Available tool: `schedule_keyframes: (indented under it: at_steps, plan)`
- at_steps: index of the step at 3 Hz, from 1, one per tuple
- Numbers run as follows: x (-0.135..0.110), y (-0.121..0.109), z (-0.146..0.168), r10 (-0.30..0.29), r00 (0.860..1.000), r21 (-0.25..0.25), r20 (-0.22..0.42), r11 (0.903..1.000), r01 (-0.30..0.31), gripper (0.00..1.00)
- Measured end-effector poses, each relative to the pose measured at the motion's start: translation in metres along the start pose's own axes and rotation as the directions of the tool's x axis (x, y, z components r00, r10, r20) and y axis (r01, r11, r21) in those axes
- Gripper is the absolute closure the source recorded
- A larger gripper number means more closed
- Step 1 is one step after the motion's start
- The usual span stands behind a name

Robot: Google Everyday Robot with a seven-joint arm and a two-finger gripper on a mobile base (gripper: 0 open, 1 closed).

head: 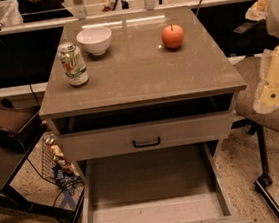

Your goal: Place 7up can into middle drawer

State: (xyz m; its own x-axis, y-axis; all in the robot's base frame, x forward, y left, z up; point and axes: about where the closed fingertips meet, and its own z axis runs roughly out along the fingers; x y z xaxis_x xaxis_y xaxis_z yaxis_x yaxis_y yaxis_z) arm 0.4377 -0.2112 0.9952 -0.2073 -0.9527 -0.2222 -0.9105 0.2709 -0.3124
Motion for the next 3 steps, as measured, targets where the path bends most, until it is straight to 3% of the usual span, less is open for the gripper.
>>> schedule_keyframes:
  at_steps: [1,2,3]
  plan:
    - [0.0,0.0,0.0,0.0,1.0,0.0,0.0,1.0,0.0,0.0]
    - [-0.009,-0.015,0.002,0.003,0.999,0.041,0.044,0.9992,-0.005,0.0]
    - [-0.019,-0.035,0.012,0.071,0.986,0.091,0.149,0.9922,-0.086,0.0]
